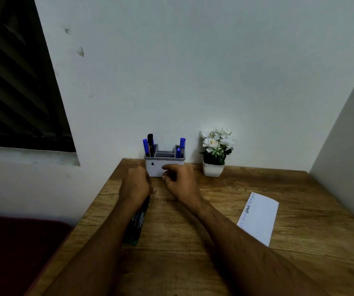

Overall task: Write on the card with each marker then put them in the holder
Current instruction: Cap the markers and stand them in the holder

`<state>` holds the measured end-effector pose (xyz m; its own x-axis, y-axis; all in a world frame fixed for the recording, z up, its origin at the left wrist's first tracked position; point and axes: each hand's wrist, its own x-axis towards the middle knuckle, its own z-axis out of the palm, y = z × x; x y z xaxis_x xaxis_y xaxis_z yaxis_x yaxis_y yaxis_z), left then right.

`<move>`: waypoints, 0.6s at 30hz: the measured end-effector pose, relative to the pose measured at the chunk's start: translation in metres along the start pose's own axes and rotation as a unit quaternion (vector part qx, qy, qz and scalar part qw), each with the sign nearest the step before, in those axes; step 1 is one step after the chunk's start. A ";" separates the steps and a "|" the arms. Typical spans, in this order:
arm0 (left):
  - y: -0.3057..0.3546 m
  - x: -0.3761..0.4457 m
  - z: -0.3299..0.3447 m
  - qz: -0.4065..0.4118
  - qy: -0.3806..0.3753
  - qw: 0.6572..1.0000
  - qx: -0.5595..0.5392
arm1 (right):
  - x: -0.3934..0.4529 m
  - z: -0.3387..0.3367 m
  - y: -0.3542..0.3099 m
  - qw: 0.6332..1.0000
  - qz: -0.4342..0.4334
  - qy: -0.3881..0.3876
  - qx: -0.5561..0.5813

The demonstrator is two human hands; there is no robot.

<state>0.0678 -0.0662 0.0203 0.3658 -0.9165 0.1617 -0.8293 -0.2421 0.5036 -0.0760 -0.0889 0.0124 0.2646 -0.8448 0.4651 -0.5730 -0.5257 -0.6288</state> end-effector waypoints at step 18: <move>0.029 -0.022 0.010 0.013 -0.041 0.999 0.001 | -0.029 -0.029 0.017 1.000 0.015 0.012 0.006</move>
<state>0.0312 -0.0558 0.0233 0.3085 -0.9456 0.1037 -0.8390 -0.2190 0.4981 -0.1159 -0.0704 0.0068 0.2278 -0.8577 0.4609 -0.5714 -0.5010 -0.6500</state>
